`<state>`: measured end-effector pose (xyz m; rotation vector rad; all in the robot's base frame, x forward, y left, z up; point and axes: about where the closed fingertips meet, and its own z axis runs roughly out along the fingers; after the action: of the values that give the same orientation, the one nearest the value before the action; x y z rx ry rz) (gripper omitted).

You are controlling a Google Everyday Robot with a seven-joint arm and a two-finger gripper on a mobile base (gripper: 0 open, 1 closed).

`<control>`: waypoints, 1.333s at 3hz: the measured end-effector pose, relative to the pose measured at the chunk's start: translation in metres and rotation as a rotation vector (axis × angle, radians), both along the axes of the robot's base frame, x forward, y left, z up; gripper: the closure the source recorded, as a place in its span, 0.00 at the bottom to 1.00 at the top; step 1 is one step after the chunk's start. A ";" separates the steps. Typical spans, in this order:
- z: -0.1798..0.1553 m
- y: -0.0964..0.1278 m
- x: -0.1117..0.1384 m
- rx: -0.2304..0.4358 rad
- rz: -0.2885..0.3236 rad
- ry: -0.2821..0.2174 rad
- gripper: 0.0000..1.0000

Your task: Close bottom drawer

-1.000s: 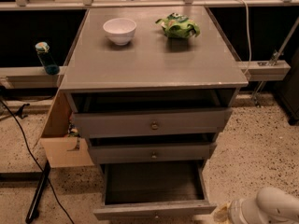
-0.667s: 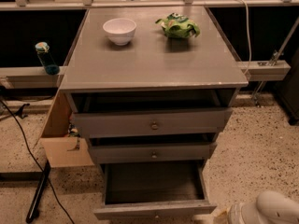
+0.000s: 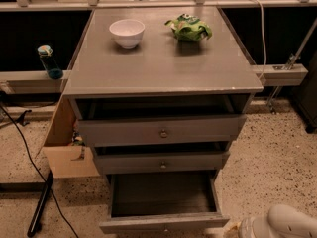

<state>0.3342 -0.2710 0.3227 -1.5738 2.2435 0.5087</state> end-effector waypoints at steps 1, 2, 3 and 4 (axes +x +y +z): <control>-0.036 0.007 0.000 0.042 0.021 -0.008 1.00; -0.067 0.013 0.004 0.095 0.033 -0.017 1.00; -0.094 0.023 0.010 0.157 0.041 -0.035 1.00; -0.121 0.035 0.020 0.214 0.041 -0.050 1.00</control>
Offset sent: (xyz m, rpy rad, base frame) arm 0.0121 0.0181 -0.1045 0.1577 -0.0349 0.0430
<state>0.3539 -0.2365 0.2013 -1.5090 2.0482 0.6884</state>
